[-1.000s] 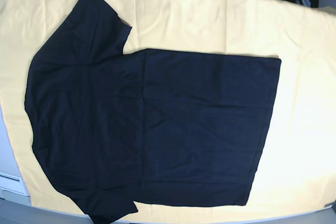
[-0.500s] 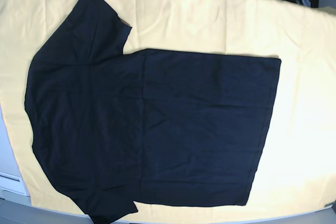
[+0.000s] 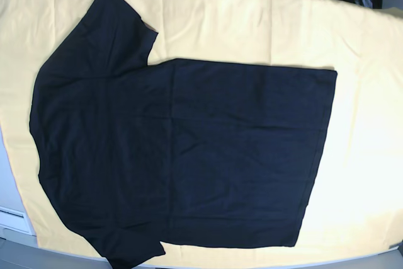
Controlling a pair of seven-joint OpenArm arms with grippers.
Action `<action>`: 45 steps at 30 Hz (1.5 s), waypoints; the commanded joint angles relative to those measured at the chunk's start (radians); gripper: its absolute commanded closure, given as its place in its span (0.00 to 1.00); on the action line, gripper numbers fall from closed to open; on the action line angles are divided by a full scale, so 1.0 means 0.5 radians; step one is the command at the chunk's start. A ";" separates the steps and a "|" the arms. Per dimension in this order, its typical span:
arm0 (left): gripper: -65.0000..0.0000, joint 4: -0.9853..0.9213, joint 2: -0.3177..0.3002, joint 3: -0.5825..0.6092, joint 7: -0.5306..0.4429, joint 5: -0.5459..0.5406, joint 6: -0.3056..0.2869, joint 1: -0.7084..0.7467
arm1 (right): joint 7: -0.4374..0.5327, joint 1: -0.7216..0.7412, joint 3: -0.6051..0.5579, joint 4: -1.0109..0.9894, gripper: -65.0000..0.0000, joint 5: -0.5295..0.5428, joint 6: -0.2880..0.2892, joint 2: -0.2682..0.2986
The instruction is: Fold the T-shirt properly
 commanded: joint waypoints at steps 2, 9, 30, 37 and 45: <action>1.00 0.192 -0.068 0.002 0.068 -0.097 -0.020 0.129 | -0.078 -0.143 0.002 0.175 1.00 0.011 0.011 0.018; 1.00 0.909 -0.446 0.002 0.127 -0.157 -0.121 0.537 | -0.174 -0.678 0.002 0.871 1.00 0.082 -0.061 0.122; 1.00 2.675 -1.381 -0.004 0.377 0.623 0.335 1.568 | -0.312 -1.811 0.004 2.983 1.00 -0.334 -0.485 0.550; 1.00 2.862 -1.384 -0.004 0.542 1.273 0.614 1.614 | -0.349 -1.811 0.009 3.184 1.00 -0.714 -0.656 0.554; 1.00 2.999 -1.384 -0.011 0.713 1.884 0.791 1.614 | -0.423 -1.811 0.009 3.285 1.00 -1.221 -0.856 0.554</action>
